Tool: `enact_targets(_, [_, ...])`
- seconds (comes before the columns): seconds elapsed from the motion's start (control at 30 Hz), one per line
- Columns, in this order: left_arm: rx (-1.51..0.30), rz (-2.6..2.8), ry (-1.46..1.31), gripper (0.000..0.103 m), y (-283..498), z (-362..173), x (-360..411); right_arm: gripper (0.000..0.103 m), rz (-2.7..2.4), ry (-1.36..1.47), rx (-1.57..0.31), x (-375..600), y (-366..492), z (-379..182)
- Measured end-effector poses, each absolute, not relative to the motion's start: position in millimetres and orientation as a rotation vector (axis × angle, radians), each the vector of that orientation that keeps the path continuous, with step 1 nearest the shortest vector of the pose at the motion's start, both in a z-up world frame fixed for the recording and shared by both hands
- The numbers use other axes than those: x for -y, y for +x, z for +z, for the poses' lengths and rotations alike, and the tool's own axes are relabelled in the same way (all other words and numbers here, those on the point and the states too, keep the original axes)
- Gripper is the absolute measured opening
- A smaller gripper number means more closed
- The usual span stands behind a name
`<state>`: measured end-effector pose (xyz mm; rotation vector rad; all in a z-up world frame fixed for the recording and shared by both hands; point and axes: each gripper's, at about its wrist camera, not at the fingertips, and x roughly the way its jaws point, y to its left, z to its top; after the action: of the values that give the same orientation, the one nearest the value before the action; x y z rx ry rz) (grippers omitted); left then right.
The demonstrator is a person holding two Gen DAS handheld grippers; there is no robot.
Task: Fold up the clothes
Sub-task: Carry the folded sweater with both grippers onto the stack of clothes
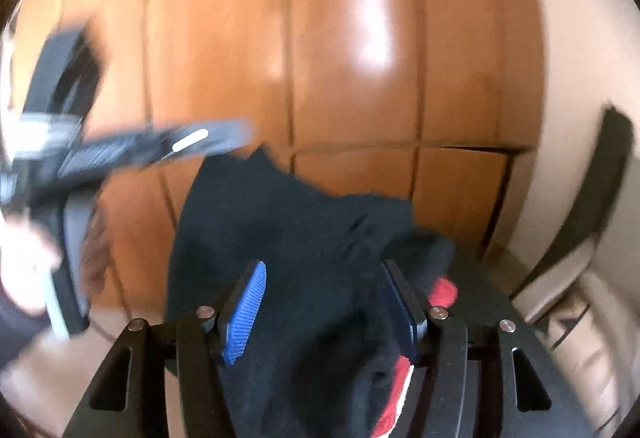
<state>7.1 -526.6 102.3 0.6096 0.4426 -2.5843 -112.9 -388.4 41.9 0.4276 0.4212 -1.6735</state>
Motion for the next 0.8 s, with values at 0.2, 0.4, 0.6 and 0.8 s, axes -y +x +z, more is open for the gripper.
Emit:
enact_targets(0.2, [-0.515, -2.428, 0.801, 0.035, -26.7, 54.0, 577.3, 0.06, -1.648, 0.638, -0.557, 450.8, -133.7, -33.0])
enact_targets(0.4, [-0.436, -2.414, 0.778, 0.035, -13.5, 54.9, 567.2, 0.06, -1.674, 0.611, -0.571, 459.0, -127.9, -31.5])
enact_targets(0.6, [-0.534, -2.445, 0.647, 0.042, -7.1, 71.4, 556.6, 0.061, -1.749, 0.588, -0.551, 447.4, -119.7, 0.6])
enact_targets(0.8, [-0.537, -2.387, 0.486, 0.045, 51.6, 103.6, 505.5, 0.07, -1.982, 0.449, -0.481, 380.3, -86.1, 45.5])
